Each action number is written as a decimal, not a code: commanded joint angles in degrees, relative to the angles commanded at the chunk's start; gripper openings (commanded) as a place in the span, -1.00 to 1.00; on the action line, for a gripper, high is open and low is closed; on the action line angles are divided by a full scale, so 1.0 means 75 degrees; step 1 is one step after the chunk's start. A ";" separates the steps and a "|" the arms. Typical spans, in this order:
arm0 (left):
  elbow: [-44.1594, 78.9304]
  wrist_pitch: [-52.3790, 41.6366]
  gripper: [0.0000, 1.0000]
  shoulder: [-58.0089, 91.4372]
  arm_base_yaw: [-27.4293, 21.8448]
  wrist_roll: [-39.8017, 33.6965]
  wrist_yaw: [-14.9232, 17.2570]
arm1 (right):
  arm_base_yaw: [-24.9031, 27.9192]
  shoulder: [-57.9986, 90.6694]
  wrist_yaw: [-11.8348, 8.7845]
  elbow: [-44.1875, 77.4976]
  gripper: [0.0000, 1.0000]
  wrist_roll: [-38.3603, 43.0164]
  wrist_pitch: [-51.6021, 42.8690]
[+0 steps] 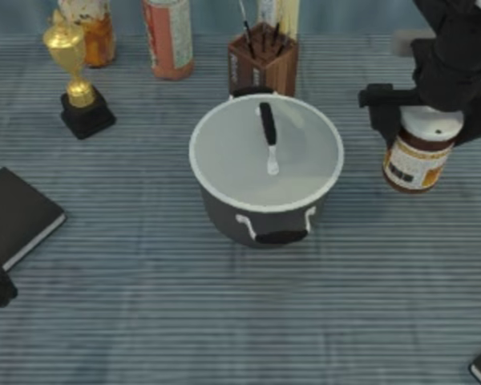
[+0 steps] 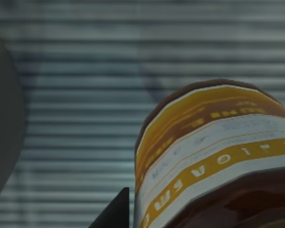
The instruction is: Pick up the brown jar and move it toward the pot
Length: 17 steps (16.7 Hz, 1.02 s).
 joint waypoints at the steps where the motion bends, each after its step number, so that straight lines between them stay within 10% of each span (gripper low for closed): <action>1: 0.0000 0.0000 1.00 0.0000 0.0000 0.0000 0.0000 | 0.0000 0.0000 0.0000 0.0000 -1.00 0.0000 0.0000; 15: 0.0000 0.0000 1.00 0.0000 0.0000 0.0000 0.0000 | 0.0001 0.0328 0.0003 -0.1014 -1.00 0.0005 0.1341; 17: 0.0000 0.0000 1.00 0.0000 0.0000 0.0000 0.0000 | 0.0001 0.0328 0.0003 -0.1014 -0.70 0.0005 0.1341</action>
